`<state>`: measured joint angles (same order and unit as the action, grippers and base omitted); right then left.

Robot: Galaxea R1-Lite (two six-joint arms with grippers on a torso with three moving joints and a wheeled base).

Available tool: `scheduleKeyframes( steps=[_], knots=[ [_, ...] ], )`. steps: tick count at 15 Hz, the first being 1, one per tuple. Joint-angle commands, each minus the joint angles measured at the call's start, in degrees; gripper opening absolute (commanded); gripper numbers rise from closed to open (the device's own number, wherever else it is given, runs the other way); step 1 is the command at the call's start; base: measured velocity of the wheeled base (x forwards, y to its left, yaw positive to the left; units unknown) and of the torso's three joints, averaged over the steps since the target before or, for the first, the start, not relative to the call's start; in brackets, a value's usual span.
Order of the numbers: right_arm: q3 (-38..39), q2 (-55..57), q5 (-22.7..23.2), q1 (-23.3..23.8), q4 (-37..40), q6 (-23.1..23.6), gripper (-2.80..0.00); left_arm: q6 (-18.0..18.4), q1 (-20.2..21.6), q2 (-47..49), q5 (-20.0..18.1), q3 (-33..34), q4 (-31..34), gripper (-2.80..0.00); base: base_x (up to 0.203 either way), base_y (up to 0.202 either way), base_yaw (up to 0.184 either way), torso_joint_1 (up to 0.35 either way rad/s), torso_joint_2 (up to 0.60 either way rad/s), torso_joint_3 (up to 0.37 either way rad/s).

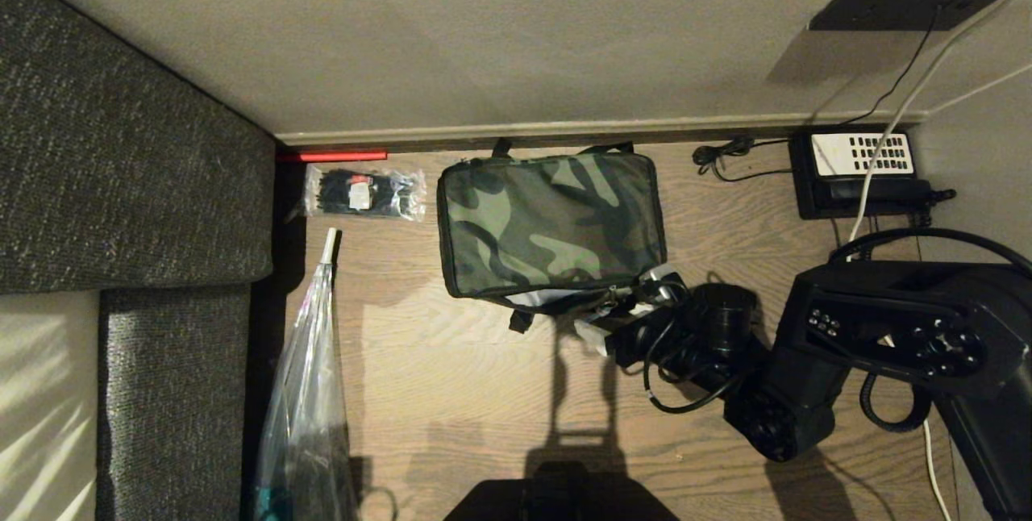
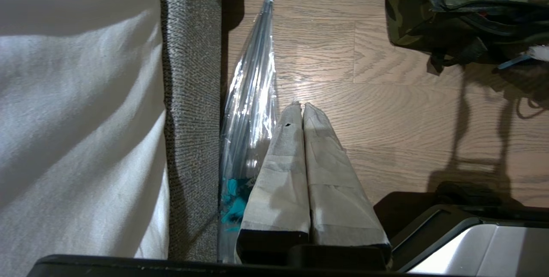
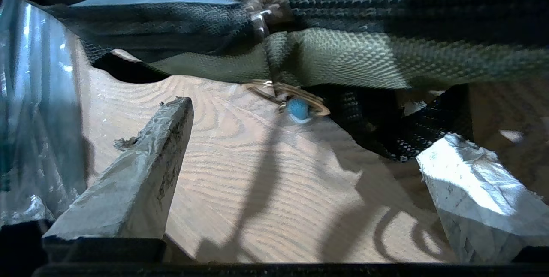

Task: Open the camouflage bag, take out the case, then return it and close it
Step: Open the top of the storage box

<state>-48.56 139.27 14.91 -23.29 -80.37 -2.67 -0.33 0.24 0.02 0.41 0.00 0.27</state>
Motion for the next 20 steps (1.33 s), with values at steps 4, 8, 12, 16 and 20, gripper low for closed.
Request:
scheduleKeyframes(
  steps=[4,8,12,16,20],
  knots=[
    [-3.2,2.6,-1.9,0.0,-1.2,-0.1,-2.80,0.0,0.0,0.0,0.0,0.2,0.0,-2.80,0.000,0.000,0.000,0.000,0.00,0.000],
    [-4.8,4.0,-3.9,0.0,-1.3,0.1,-2.80,0.0,0.0,0.0,0.0,0.2,0.0,-2.80,0.000,0.000,0.000,0.000,0.00,0.000],
    [-5.4,4.2,-4.5,0.0,-1.4,0.0,-2.80,0.0,0.0,-0.1,0.0,0.2,0.0,-2.80,0.000,0.000,0.000,0.000,0.00,0.000],
    [-2.2,0.9,-4.1,0.0,-1.0,-0.2,-2.80,0.0,0.0,-0.1,0.0,0.2,0.0,-2.80,0.000,0.000,0.000,0.000,0.00,0.000],
    [3.1,-4.0,1.4,-0.1,0.1,-0.6,-2.80,0.0,0.0,0.0,0.0,0.2,0.0,-2.80,0.000,0.000,0.000,0.000,0.00,0.000]
  ],
)
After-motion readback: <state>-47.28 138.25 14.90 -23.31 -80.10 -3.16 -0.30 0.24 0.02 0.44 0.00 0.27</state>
